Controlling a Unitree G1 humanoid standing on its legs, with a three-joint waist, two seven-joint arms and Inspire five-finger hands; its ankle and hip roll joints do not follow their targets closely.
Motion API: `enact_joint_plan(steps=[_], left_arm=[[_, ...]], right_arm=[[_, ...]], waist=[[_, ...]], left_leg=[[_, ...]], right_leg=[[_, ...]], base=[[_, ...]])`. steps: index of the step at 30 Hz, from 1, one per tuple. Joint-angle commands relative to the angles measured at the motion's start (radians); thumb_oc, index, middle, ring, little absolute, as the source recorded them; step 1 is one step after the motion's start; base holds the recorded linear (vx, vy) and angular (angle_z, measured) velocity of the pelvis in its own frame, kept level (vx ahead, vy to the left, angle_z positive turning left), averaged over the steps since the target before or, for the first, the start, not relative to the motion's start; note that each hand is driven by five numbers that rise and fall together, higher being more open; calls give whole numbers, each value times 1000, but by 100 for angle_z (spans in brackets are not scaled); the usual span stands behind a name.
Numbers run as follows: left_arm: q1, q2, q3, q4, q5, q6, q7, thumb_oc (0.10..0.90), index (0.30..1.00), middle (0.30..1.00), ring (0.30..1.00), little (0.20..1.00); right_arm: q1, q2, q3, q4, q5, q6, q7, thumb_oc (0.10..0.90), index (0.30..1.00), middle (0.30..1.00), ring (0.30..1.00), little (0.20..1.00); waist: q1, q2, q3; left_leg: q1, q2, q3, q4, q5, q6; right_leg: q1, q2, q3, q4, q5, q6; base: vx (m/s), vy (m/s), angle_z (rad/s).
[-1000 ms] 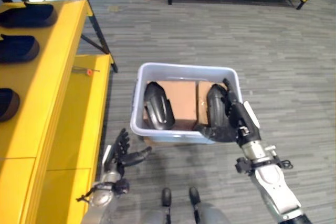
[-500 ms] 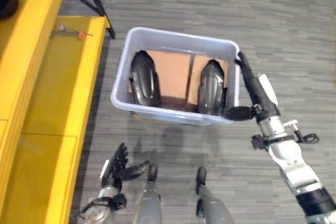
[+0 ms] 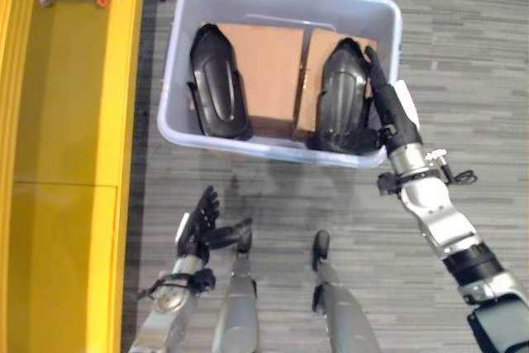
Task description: Move parts from the plastic box to the shelf.
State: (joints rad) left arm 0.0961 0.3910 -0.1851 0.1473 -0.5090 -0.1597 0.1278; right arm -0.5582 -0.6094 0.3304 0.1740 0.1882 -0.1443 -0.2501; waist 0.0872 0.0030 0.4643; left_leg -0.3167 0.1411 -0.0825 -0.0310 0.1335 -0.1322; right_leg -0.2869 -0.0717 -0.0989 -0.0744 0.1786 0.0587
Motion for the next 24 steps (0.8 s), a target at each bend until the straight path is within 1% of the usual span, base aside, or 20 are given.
enact_joint_plan(steps=[1, 6, 12, 13, 15, 16, 17, 19, 24], left_arm=[[39, 62, -19, -63, -40, -69, 15, 900, 1000, 1000, 1000, 1000], [31, 64, -25, -64, -42, -73, 25, 900, 1000, 1000, 1000, 1000], [23, 66, -33, -63, -50, -72, 35, 900, 1000, 1000, 1000, 1000], [17, 66, -39, -60, -58, -73, 40, 900, 1000, 1000, 1000, 1000], [15, 63, -45, -60, -64, -71, 43, 900, 1000, 1000, 1000, 1000], [10, 61, -49, -57, -72, -69, 51, 900, 1000, 1000, 1000, 1000], [9, 60, -49, -57, -72, -69, 51, 900, 1000, 1000, 1000, 1000], [1, 60, -57, -56, -78, -69, 58, 900, 1000, 1000, 1000, 1000], [-16, 53, -72, -54, -91, -70, 70, 900, 1000, 1000, 1000, 1000]], right_arm=[[-91, 13, -27, -45, 37, -81, -45, 900, 1000, 1000, 1000, 1000], [-115, 34, -29, -18, 59, -82, -61, 900, 1000, 1000, 1000, 1000], [-155, 70, -42, 47, 128, -88, -84, 900, 1000, 1000, 1000, 1000], [-179, 97, -57, 86, 177, -97, -103, 900, 1000, 1000, 1000, 1000], [-200, 113, -63, 118, 218, -101, -110, 900, 1000, 1000, 1000, 1000], [-225, 136, -74, 151, 272, -111, -119, 900, 1000, 1000, 1000, 1000], [-227, 136, -74, 153, 273, -111, -119, 900, 1000, 1000, 1000, 1000], [-281, 151, -79, 221, 299, -109, -139, 900, 1000, 1000, 1000, 1000], [-353, 168, -90, 297, 324, -113, -176, 900, 1000, 1000, 1000, 1000]], waist=[[4, -29, -87], [12, -18, -71], [20, -8, -58], [23, -4, -48], [25, 1, -42], [26, 6, -35], [26, 6, -35], [30, 14, -27], [32, 30, -11]], left_leg=[[37, -24, -20, 12, -50, 62], [20, -33, -27, 21, -52, 63], [3, -42, -28, 30, -52, 63], [-3, -46, -29, 35, -54, 63], [-9, -48, -28, 38, -54, 63], [-16, -51, -28, 44, -56, 65], [-17, -51, -28, 45, -57, 65], [-24, -55, -27, 45, -57, 65], [-38, -58, -27, 48, -56, 64]], right_leg=[[-113, -86, -26, 228, -131, 68], [-121, -93, -29, 231, -129, 66], [-128, -98, -29, 228, -127, 64], [-131, -100, -28, 228, -127, 62], [-137, -101, -28, 230, -127, 61], [-147, -102, -25, 235, -127, 60], [-148, -102, -25, 236, -128, 60], [-155, -104, -23, 237, -128, 59], [-173, -104, -18, 244, -131, 57]], base=[[7, 7, 7], [4, 16, 4], [2, 10, 2], [0, 0, 0], [0, 0, 0], [0, 0, 0], [0, 0, 0], [0, 0, 0], [4, 1, -1]])
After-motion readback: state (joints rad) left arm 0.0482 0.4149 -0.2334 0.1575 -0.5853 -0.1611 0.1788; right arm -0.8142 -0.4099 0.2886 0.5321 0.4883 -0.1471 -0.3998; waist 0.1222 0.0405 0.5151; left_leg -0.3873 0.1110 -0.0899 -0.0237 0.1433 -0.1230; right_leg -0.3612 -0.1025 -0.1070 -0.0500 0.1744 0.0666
